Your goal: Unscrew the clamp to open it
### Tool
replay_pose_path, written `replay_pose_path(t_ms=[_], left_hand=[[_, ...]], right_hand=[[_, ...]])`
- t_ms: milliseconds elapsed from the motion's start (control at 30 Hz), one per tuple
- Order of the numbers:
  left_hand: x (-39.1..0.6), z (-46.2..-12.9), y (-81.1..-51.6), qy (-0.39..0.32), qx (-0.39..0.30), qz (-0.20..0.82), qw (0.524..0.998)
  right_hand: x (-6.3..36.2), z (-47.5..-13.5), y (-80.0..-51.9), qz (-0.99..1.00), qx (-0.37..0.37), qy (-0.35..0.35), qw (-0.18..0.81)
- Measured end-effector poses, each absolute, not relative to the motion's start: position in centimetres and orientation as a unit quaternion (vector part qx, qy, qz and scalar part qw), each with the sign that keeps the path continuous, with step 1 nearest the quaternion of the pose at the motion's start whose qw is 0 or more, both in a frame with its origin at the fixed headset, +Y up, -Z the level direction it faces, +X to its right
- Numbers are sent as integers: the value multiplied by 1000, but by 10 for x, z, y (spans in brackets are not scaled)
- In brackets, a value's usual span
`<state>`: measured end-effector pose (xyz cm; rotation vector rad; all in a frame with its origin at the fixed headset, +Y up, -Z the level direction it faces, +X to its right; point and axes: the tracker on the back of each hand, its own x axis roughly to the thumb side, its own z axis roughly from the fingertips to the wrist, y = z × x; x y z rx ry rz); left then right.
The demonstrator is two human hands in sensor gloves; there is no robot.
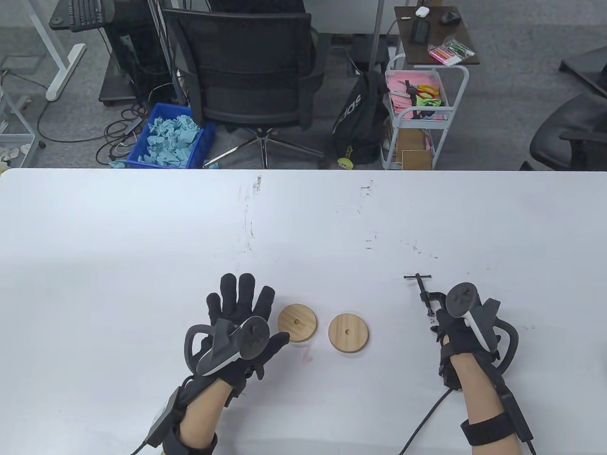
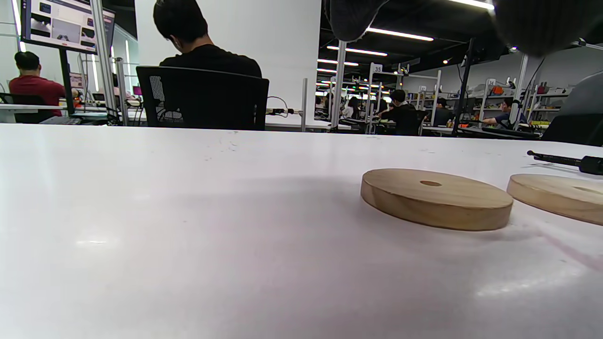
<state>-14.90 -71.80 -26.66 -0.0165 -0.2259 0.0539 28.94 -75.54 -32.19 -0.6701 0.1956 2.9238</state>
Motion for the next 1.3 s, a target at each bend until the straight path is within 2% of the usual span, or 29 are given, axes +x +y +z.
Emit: replay_pose_path(t_ms=[200, 333, 500, 600, 767, 1033, 1300], left_hand=[[-150, -267, -718, -116, -7, 32, 993], [-149, -266, -719, -118, -10, 28, 993], [-147, -266, -722, -125, -14, 10, 992], [-147, -267, -724, -127, -20, 13, 992], [-150, -267, -726, -127, -25, 15, 991], [-145, -267, -732, -142, -41, -7, 989], [-144, -267, -733, -143, -49, -16, 988]], right_hand=[[292, -314, -752, 974, -207, 35, 88], [286, -298, -736, 983, -160, -11, 85], [258, -289, -721, 987, -27, -47, 151], [237, -284, -720, 985, 59, -39, 156], [211, -275, -720, 976, 151, -18, 155], [192, -267, -727, 974, 203, 12, 98], [190, -269, -738, 974, 205, 39, 87]])
